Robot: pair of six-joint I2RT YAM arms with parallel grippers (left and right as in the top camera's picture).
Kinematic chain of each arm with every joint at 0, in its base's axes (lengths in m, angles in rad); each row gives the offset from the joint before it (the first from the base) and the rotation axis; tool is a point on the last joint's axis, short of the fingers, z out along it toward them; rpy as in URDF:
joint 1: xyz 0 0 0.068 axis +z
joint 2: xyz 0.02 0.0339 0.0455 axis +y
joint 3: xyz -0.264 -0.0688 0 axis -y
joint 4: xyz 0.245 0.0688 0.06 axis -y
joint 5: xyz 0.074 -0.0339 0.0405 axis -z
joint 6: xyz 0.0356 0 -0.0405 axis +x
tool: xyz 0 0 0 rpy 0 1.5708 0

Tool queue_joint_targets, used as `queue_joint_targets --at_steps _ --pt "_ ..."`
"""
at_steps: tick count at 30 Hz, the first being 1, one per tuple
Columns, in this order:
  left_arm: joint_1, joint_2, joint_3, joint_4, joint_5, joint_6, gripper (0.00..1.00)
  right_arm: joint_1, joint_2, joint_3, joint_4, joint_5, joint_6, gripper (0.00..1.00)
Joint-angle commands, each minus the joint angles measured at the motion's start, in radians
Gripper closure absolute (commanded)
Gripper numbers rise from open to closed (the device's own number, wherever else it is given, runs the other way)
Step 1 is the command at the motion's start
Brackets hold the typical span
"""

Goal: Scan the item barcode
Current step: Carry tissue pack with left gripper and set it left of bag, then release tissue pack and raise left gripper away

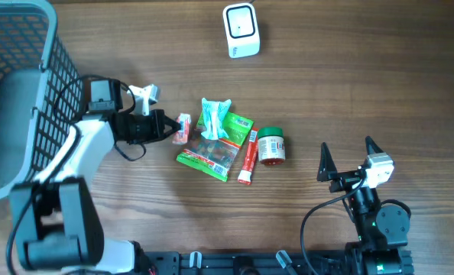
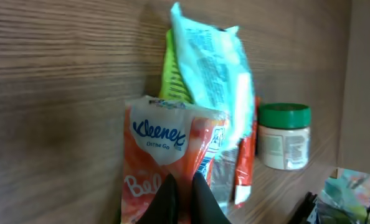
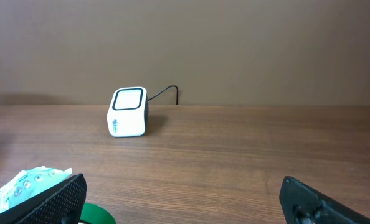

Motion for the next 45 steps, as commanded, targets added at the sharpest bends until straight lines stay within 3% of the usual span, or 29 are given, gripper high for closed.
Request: queue_joint_targets --at_steps 1,8,13,16,20,40,45 --pt "0.029 0.071 0.007 0.041 0.042 0.022 0.96 -0.004 -0.002 -0.001 0.003 0.010 -0.010 0.00" --pt "0.048 0.119 0.007 0.066 0.034 0.022 0.96 -0.004 -0.002 -0.001 0.003 0.010 -0.009 0.00" --pt "0.053 0.119 0.007 0.069 -0.051 0.022 0.96 -0.004 -0.002 -0.001 0.003 0.010 -0.009 0.00" --pt "0.053 0.119 0.008 0.075 -0.092 0.022 0.85 -0.004 -0.002 -0.001 0.003 0.010 -0.009 0.00" --pt "0.053 0.113 0.016 0.077 -0.101 0.019 0.81 -0.004 -0.002 -0.001 0.003 0.010 -0.009 0.00" --pt "0.052 -0.066 0.047 0.044 -0.163 0.014 0.75 -0.004 -0.002 -0.001 0.003 0.010 -0.009 0.00" --pt "0.042 -0.126 0.055 0.039 -0.265 0.014 0.75 -0.004 -0.002 -0.001 0.003 0.010 -0.009 0.00"
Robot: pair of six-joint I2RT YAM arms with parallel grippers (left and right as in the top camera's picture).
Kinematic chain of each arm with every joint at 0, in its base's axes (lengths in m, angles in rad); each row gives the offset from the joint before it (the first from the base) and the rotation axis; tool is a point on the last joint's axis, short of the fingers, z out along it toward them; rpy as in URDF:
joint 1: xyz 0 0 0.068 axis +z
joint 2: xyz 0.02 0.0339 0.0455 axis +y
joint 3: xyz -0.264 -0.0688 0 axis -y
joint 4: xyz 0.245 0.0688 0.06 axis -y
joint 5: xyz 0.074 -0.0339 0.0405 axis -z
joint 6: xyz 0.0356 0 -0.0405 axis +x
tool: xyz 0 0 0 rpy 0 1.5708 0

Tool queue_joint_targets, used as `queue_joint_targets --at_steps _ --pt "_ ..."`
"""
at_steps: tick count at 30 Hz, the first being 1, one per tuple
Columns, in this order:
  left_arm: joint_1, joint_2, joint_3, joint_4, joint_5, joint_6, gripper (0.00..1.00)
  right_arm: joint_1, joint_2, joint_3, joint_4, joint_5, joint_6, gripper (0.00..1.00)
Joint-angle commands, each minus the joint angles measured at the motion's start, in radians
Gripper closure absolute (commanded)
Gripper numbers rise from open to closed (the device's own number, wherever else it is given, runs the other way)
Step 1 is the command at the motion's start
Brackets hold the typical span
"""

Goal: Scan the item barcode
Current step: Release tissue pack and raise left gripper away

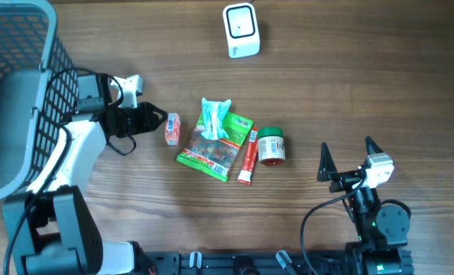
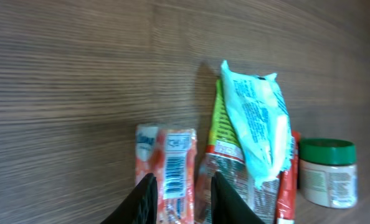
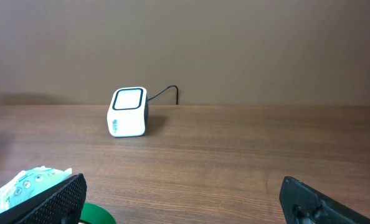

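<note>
A small orange Kleenex tissue pack lies flat on the table left of the pile, with its barcode label facing up. My left gripper is open just left of it. In the left wrist view the left gripper has its fingers standing apart astride the pack's near end. The white scanner stands at the far edge, also in the right wrist view. My right gripper hangs open and empty at the front right.
A pile lies mid-table: a teal packet on a green snack bag, a red tube and a green-lidded jar. A grey wire basket fills the left edge.
My left gripper was shut on the tissue pack beside the pile. It now stands open, drawn back to the left. The pack lies further left, barcode side up. The right arm has not moved.
</note>
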Motion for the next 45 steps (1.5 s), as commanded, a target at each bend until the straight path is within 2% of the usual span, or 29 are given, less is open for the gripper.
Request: queue_joint_targets --at_steps 1,9,15,19,20,22,23,24,45 --pt "-0.008 -0.079 0.029 -0.003 -0.103 0.008 0.74 -0.004 -0.002 -0.001 0.003 0.010 -0.009 0.00" --pt "-0.098 -0.146 0.029 -0.003 -0.247 0.005 0.74 -0.004 -0.002 -0.001 0.003 0.010 -0.009 0.00" --pt "-0.186 -0.146 0.032 -0.002 -0.517 0.005 0.74 -0.004 -0.002 -0.001 0.003 0.010 -0.009 0.00" --pt "-0.162 -0.146 0.035 0.033 -0.594 0.005 0.70 -0.004 -0.002 -0.001 0.003 0.010 -0.009 0.00" --pt "-0.150 -0.146 0.035 0.040 -0.600 0.006 0.59 -0.004 -0.002 -0.001 0.003 0.010 -0.009 0.00" --pt "-0.113 -0.146 0.035 0.042 -0.602 0.006 0.50 -0.004 -0.002 -0.001 0.003 0.010 -0.009 0.00" --pt "-0.095 -0.146 0.035 0.040 -0.602 0.006 0.36 -0.004 -0.002 -0.001 0.003 0.010 -0.009 0.01" --pt "-0.082 -0.146 0.035 0.039 -0.602 0.010 0.00 -0.004 -0.002 -0.001 0.003 0.010 -0.009 0.00" --pt "-0.052 -0.145 0.035 0.020 -0.601 0.009 0.00 -0.004 -0.002 -0.001 0.003 0.010 -0.010 0.00"
